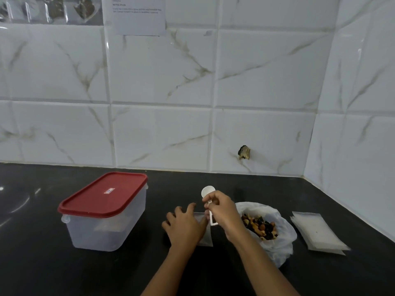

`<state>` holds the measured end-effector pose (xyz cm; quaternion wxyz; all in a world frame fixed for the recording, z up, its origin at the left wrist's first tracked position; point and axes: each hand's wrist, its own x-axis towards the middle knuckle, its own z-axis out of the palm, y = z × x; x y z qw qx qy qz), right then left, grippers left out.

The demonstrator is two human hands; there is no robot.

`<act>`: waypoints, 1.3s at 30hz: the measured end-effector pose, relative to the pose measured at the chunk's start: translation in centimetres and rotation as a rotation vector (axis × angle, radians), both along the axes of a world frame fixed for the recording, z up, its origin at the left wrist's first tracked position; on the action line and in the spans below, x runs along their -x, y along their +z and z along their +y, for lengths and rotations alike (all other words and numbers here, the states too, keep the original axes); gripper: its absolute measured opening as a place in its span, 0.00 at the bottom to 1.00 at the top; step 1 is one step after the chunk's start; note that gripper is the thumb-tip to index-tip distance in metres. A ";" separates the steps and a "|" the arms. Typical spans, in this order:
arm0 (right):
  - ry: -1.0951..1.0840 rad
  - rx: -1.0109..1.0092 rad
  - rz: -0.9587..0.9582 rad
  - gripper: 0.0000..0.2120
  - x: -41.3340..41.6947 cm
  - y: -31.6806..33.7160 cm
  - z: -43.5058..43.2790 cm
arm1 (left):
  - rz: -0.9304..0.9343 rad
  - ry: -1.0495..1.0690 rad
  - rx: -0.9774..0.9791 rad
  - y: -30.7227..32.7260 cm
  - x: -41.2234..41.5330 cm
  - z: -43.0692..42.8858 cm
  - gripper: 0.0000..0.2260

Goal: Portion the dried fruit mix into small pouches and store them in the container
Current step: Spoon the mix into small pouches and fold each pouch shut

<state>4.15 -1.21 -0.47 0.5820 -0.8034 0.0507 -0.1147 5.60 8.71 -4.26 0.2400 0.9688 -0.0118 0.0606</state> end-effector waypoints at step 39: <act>-0.091 0.386 -0.074 0.15 1.1 -0.1 -3.0 | -0.478 -0.542 0.232 -0.5 -0.1 0.3 0.31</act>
